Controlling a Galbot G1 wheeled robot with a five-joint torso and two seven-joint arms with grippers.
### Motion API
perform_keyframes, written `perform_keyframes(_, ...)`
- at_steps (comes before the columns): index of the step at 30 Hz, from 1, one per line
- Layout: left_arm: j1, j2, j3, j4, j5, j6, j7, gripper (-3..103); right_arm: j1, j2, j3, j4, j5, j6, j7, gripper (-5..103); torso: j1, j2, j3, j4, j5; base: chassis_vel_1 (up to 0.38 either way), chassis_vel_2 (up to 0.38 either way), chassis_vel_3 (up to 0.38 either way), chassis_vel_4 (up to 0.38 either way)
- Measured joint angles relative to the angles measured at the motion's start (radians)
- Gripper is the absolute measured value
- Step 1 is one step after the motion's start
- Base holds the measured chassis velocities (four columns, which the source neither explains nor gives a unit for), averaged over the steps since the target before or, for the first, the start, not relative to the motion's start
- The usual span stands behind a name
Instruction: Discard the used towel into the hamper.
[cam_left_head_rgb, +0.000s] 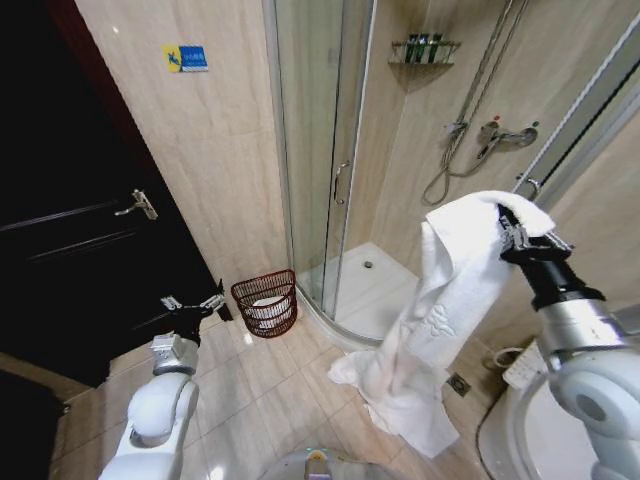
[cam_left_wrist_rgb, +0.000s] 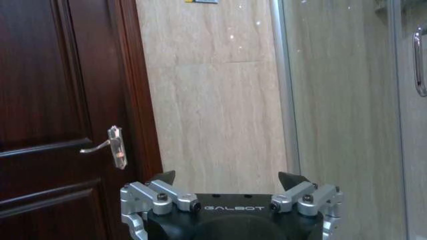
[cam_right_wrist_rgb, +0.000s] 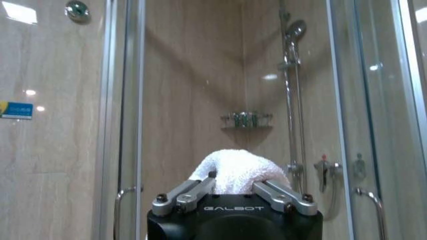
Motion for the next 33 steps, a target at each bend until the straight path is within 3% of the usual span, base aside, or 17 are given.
perform_keyframes(9, 0.0, 0.0, 0.0, 0.0, 0.0, 0.0, 0.0, 100, -0.031, 0.086, -0.067, -0.002, -0.097, -0.004, -0.027, 5, 0.0, 0.0, 0.0, -0.0001, -0.0001, 0.0, 0.0, 0.0, 0.0)
perform_keyframes(16, 0.0, 0.0, 0.0, 0.0, 0.0, 0.0, 0.0, 100, -0.034, 0.098, -0.126, -0.003, -0.165, -0.004, -0.062, 5, 0.0, 0.0, 0.0, 0.0, -0.0001, 0.0, 0.0, 0.0, 0.0)
perform_keyframes(33, 0.0, 0.0, 0.0, 0.0, 0.0, 0.0, 0.0, 100, -0.034, 0.093, -0.151, -0.004, -0.193, 0.014, -0.09, 5, 0.0, 0.0, 0.0, -0.0001, 0.0, 0.002, 0.002, 0.003, 0.003)
